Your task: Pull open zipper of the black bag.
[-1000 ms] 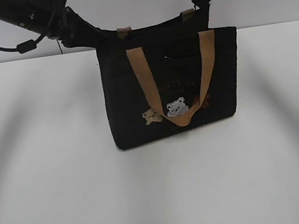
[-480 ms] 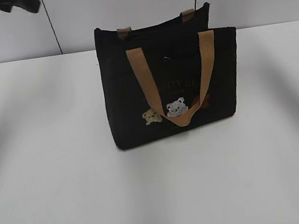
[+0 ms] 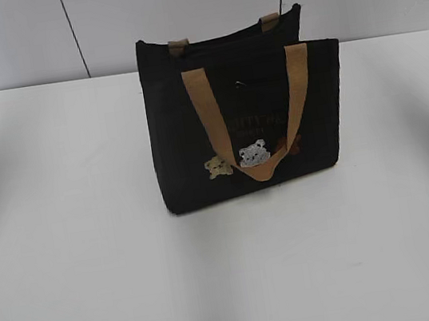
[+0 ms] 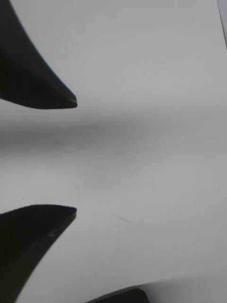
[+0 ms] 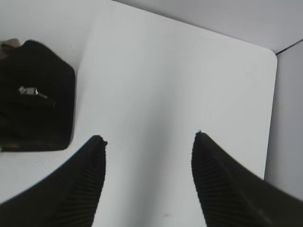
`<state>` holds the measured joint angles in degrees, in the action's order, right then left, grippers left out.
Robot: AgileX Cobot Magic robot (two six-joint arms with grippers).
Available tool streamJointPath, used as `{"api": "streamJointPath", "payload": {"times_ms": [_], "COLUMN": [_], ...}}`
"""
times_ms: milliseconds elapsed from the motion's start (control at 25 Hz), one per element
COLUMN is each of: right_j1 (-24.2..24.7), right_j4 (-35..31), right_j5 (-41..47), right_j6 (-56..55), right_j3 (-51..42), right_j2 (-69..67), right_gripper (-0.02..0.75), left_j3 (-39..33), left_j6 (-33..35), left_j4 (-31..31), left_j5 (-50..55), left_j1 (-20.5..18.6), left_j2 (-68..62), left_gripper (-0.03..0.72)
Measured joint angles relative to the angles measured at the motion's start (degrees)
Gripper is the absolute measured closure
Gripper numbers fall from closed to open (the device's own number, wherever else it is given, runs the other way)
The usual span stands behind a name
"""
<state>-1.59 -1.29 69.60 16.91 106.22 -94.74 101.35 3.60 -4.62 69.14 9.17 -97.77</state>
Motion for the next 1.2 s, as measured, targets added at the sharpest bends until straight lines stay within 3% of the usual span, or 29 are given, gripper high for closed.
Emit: {"api": "streamJointPath", "payload": {"times_ms": [200,720,1000,1200], "right_j1": [0.0,0.0,0.0,0.0], "right_j4": [-1.13,-3.28,-4.43,-6.98], "right_j5": [0.0,-2.77,-3.01,-2.89], "right_j6": [0.84,2.77,2.79,2.79], "right_j3": [-15.33,-57.1,-71.7,-75.63], "right_j2": [12.09,47.36,61.8,70.59], "right_gripper": [0.295,0.295,0.295,0.295], "left_j3": [-5.92,-46.19,-61.33,-66.87], "left_j6": [-0.27,-0.42,-0.42,-0.42], "left_j4": [1.85,3.77,4.02,4.22], "left_j5": [0.16,-8.19,-9.28,-9.25], "left_j1": [-0.6,-0.6,-0.6,-0.6], "left_j2": [8.53,43.64,63.35,75.06], "left_gripper": [0.216,0.216,0.216,0.218]}}
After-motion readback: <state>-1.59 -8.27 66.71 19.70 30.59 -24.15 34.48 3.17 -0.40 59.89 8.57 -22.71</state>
